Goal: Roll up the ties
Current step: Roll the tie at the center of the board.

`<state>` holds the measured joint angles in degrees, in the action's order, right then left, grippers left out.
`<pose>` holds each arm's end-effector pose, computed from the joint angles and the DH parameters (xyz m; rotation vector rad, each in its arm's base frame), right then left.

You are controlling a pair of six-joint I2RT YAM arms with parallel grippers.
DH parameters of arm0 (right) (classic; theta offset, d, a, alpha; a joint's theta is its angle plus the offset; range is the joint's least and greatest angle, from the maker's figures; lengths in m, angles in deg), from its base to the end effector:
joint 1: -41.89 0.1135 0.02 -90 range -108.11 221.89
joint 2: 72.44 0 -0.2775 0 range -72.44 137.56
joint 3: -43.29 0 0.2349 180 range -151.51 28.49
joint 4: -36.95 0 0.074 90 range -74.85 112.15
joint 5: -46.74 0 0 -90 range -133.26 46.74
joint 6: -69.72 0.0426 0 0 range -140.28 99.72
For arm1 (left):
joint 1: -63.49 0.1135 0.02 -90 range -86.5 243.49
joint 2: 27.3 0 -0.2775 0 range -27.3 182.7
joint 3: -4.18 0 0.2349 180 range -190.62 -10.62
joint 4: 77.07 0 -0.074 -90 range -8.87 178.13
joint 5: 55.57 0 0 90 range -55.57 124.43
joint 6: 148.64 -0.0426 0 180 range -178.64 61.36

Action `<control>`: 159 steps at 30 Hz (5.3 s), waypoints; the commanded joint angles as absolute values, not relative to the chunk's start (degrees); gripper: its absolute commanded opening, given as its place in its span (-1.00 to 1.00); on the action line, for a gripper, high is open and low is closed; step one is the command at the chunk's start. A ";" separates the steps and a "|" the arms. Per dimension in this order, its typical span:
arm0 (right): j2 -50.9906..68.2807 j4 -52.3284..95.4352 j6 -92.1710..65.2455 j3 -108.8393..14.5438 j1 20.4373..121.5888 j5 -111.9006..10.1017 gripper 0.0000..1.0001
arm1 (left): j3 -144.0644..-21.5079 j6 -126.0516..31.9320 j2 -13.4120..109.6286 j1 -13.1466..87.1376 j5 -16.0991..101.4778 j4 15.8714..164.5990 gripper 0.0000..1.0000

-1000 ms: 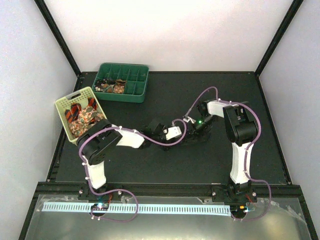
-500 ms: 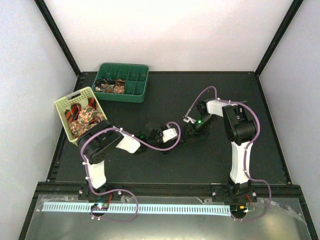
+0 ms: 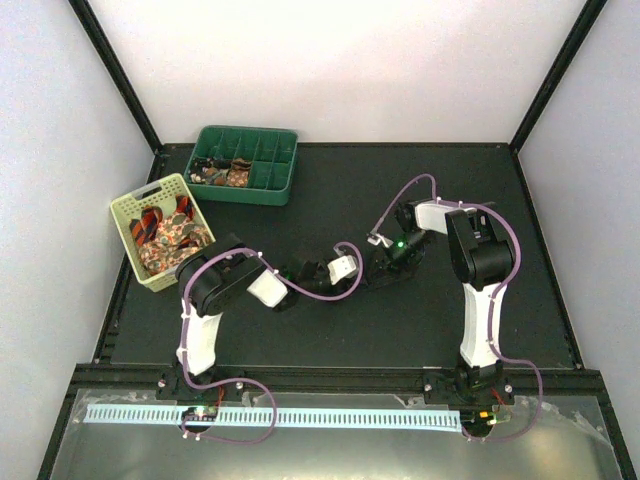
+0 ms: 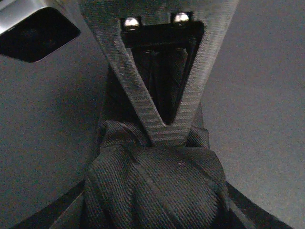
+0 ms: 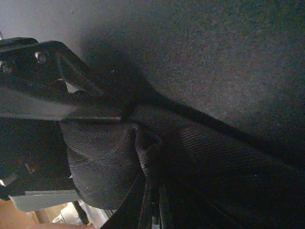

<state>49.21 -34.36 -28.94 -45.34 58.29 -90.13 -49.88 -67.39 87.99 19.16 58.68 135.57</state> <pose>0.3146 0.1250 0.1218 0.4305 -2.5974 -1.1146 0.2386 -0.2576 0.1045 1.1819 1.7647 -0.8133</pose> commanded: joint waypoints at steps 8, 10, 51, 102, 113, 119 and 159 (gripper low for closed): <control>53.63 -30.50 -28.63 -41.70 59.44 -77.97 -0.97 | -54.81 -64.66 85.99 17.32 61.08 137.54 -0.05; 53.68 -30.53 -28.72 -41.57 59.47 -77.98 -0.97 | -56.65 -65.12 86.62 16.96 60.48 136.27 0.02; 54.54 -30.18 -28.52 -41.17 59.46 -78.93 -0.97 | -57.20 -68.21 92.19 17.46 64.45 136.12 -0.02; 48.48 -39.38 -33.02 -48.37 57.00 -82.99 -0.97 | -62.57 -78.55 86.53 17.48 49.64 90.25 -0.06; 50.78 -38.37 -34.06 -47.31 55.27 -77.86 -0.97 | -57.20 -73.35 78.44 21.02 59.24 110.02 0.86; 49.75 -39.48 -34.06 -45.79 55.21 -77.00 -0.97 | -54.72 -70.70 80.76 20.89 63.41 119.16 0.93; 49.12 -47.00 -36.26 -56.53 57.09 -89.99 -0.06 | -56.76 -80.26 82.83 17.61 52.91 100.92 -0.19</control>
